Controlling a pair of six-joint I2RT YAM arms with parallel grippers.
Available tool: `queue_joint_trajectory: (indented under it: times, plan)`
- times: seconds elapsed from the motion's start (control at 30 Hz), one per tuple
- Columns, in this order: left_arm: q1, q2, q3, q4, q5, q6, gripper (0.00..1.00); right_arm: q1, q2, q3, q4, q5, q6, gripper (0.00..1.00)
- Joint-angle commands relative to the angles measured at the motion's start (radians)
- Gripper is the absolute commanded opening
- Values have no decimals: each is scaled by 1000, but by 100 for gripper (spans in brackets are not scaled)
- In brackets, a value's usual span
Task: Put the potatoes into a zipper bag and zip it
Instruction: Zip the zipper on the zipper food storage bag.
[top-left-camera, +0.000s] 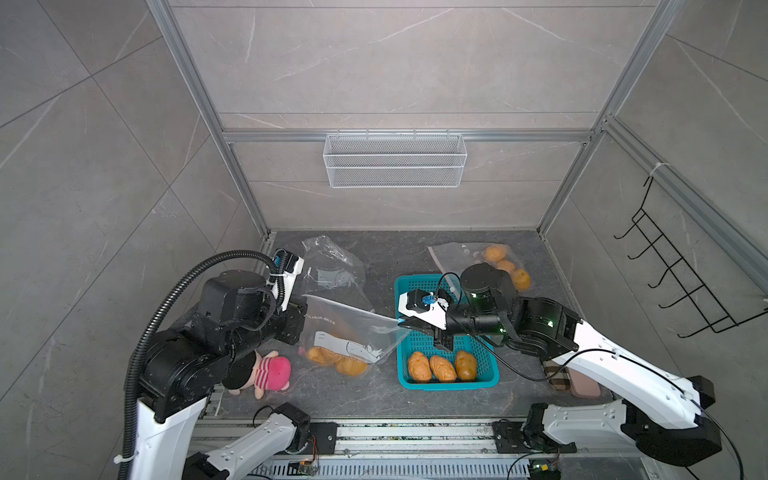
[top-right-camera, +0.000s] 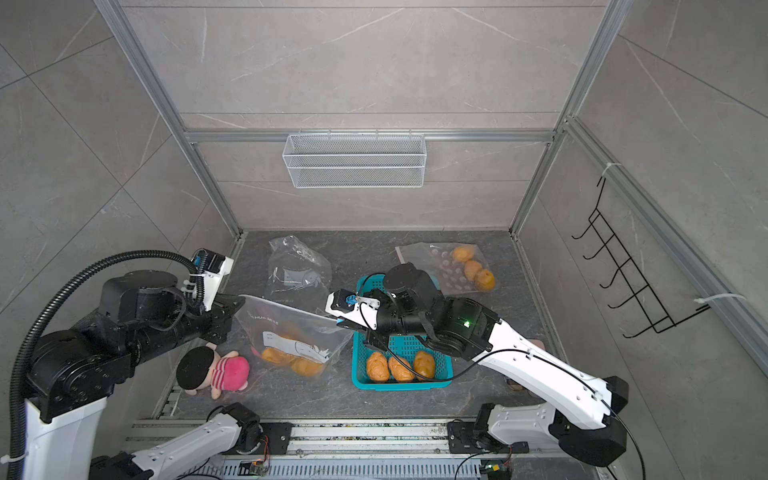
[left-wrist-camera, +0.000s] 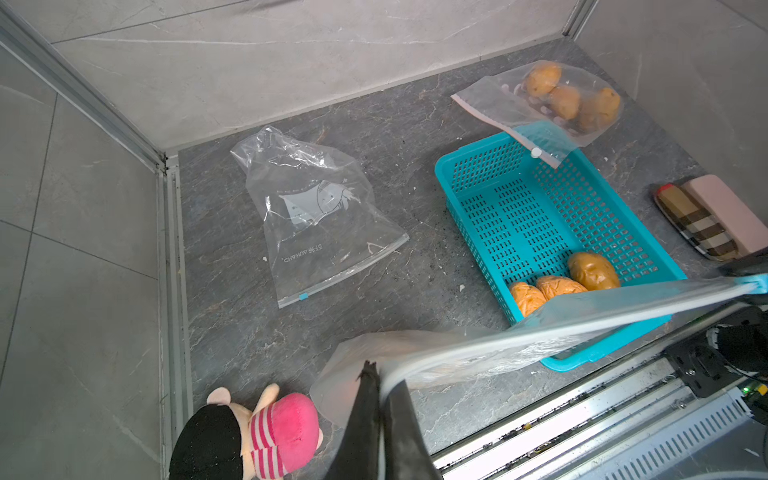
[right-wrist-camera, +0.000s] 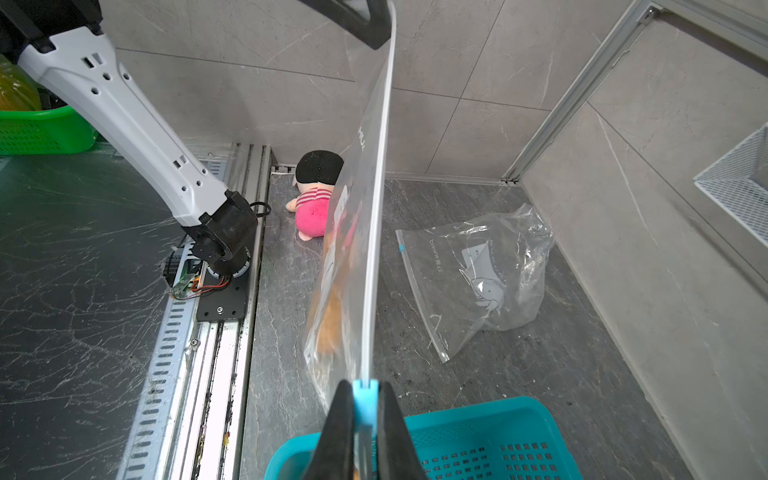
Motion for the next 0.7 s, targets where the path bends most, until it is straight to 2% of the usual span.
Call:
queue_joint_trajectory:
  times: [0.0,0.07,0.1,0.17,0.4,0.57,0.67]
  plan:
    - [11,-27,-36,96,-67,-27,24,-2,68,61,39,-6,46,0]
    - [10,-43,-58,113,-87,-33,57,-2,116,108,65,-6,53,0]
    - [9,-53,-64,117,-93,-32,66,-1,144,138,81,4,60,0]
    - [9,-70,-72,122,-119,-36,73,-2,200,205,114,36,87,0]
    - [9,-174,-117,155,-226,-50,77,-43,429,529,168,80,130,0]
    - [10,-240,-142,175,-219,-60,78,-140,546,741,185,127,180,0]
    - [10,-281,-183,205,-156,-67,78,-236,584,828,181,147,229,0]
